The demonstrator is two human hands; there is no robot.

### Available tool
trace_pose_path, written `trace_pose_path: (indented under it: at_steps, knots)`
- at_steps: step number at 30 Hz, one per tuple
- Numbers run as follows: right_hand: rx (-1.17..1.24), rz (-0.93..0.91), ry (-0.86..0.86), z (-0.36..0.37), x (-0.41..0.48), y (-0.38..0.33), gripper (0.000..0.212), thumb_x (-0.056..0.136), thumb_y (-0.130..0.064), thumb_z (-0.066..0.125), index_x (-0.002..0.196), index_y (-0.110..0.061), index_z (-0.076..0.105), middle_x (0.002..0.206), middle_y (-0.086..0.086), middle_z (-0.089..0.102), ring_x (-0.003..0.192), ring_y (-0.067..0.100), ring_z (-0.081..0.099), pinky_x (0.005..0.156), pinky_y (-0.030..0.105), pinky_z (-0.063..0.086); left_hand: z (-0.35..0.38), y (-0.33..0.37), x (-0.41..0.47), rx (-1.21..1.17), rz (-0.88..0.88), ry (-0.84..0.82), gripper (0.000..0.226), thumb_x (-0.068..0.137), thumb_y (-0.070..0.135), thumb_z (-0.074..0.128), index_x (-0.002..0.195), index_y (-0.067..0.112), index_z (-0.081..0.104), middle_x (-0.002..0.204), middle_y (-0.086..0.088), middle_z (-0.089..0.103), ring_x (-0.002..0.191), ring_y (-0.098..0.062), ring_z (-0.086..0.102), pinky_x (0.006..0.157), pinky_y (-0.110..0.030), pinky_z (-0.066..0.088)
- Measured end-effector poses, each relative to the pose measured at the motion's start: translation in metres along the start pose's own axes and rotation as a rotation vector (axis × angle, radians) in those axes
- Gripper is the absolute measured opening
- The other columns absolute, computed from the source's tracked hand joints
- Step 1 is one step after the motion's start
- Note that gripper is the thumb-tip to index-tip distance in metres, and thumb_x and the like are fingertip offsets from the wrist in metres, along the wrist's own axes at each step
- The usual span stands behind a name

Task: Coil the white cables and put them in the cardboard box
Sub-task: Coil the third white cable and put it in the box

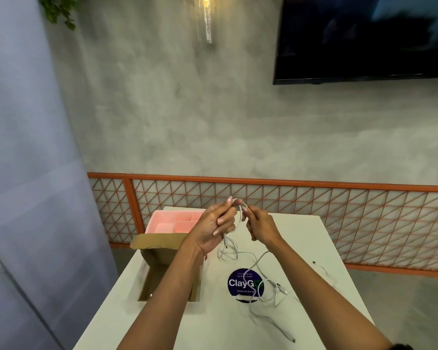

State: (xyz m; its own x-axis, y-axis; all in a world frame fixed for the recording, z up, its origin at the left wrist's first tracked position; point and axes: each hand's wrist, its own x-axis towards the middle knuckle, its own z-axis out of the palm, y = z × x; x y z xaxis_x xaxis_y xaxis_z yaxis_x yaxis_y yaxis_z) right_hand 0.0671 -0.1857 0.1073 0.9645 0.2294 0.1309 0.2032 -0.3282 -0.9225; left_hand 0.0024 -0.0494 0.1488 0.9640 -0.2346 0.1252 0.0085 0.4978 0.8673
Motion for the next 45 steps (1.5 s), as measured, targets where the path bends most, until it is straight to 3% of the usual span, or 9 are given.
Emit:
trace_pose_path:
  at_steps: [6, 11, 19, 25, 27, 30, 36, 42, 45]
  knots:
    - [-0.213, 0.012, -0.24, 0.006, -0.013, -0.002, 0.035, 0.103, -0.029, 0.034, 0.085, -0.008, 0.056, 0.059, 0.004, 0.052, 0.044, 0.014, 0.047, 0.047, 0.023, 0.043, -0.01, 0.003, 0.003, -0.014, 0.07, 0.159, 0.037, 0.1, 0.023, 0.039, 0.122, -0.002, 0.056, 0.049, 0.008, 0.039, 0.039, -0.001, 0.034, 0.046, -0.013, 0.035]
    - [-0.28, 0.042, -0.435, 0.007, -0.025, -0.016, 0.037, 0.104, -0.03, 0.03, 0.086, -0.009, 0.055, 0.056, 0.006, 0.058, 0.034, 0.009, 0.051, 0.044, 0.019, 0.046, -0.019, 0.002, 0.007, -0.041, 0.138, 0.264, 0.032, 0.1, 0.019, 0.042, 0.118, -0.002, 0.057, 0.059, 0.0, 0.063, 0.071, -0.015, 0.071, 0.078, -0.029, 0.059]
    - [-0.497, -0.031, -0.62, 0.0, -0.032, -0.045, 0.044, 0.102, -0.035, 0.035, 0.096, -0.003, 0.065, 0.058, 0.005, 0.065, 0.042, 0.011, 0.059, 0.056, 0.023, 0.05, -0.032, -0.008, 0.009, 0.325, 0.096, 0.234, 0.04, 0.103, 0.028, 0.035, 0.097, 0.005, 0.067, 0.108, -0.005, 0.072, 0.107, -0.019, 0.066, 0.096, -0.035, 0.042]
    - [-0.637, -0.178, -0.418, -0.017, -0.028, -0.063, 0.046, 0.099, -0.044, 0.037, 0.085, -0.012, 0.067, 0.057, 0.0, 0.067, 0.043, 0.01, 0.057, 0.063, 0.025, 0.048, -0.026, -0.01, 0.002, 0.671, 0.002, 0.324, 0.028, 0.103, 0.027, 0.035, 0.114, 0.009, 0.053, 0.1, 0.013, 0.063, 0.084, 0.003, 0.063, 0.096, -0.025, 0.042]
    - [-0.618, -0.19, -0.315, -0.022, -0.024, -0.066, 0.044, 0.099, -0.043, 0.038, 0.083, -0.012, 0.066, 0.052, 0.0, 0.064, 0.046, 0.009, 0.054, 0.062, 0.027, 0.048, -0.031, -0.013, 0.002, 0.756, -0.029, 0.249, 0.035, 0.104, 0.027, 0.031, 0.118, 0.002, 0.05, 0.095, 0.006, 0.07, 0.075, -0.003, 0.068, 0.094, -0.03, 0.045]
    - [-0.518, -0.226, -0.181, -0.029, -0.017, -0.068, 0.032, 0.099, -0.038, 0.043, 0.085, -0.015, 0.06, 0.056, 0.001, 0.06, 0.057, 0.01, 0.055, 0.06, 0.026, 0.04, -0.035, -0.015, 0.002, 0.805, -0.145, 0.145, 0.042, 0.104, 0.033, 0.027, 0.13, 0.005, 0.045, 0.096, -0.005, 0.074, 0.059, -0.018, 0.06, 0.082, -0.013, 0.049]
    - [-0.172, -0.224, -0.15, -0.043, -0.005, -0.059, 0.021, 0.087, -0.04, 0.064, 0.081, -0.019, 0.062, 0.065, -0.005, 0.05, 0.06, 0.007, 0.043, 0.059, 0.021, 0.035, -0.035, -0.012, 0.0, 0.234, -0.204, -0.062, 0.045, 0.102, 0.024, 0.03, 0.13, -0.006, 0.05, 0.044, 0.003, 0.043, 0.029, -0.003, 0.022, 0.086, -0.03, 0.055]
    - [0.013, -0.147, -0.214, -0.039, -0.005, -0.047, 0.019, 0.081, -0.038, 0.07, 0.076, -0.019, 0.07, 0.073, -0.007, 0.067, 0.082, 0.012, 0.063, 0.08, 0.029, 0.045, -0.038, -0.008, -0.002, -0.046, -0.186, -0.256, 0.041, 0.099, 0.027, 0.039, 0.117, -0.001, 0.062, 0.04, 0.01, 0.036, 0.027, -0.002, 0.029, 0.072, -0.026, 0.057]
    - [0.043, -0.117, -0.205, -0.037, -0.009, -0.046, 0.022, 0.085, -0.04, 0.066, 0.082, -0.018, 0.07, 0.074, -0.007, 0.064, 0.071, 0.003, 0.055, 0.069, 0.021, 0.041, -0.039, -0.01, -0.005, -0.099, -0.157, -0.285, 0.027, 0.089, 0.029, 0.064, 0.097, 0.003, 0.064, 0.041, 0.009, 0.039, 0.027, -0.001, 0.031, 0.067, -0.026, 0.057]
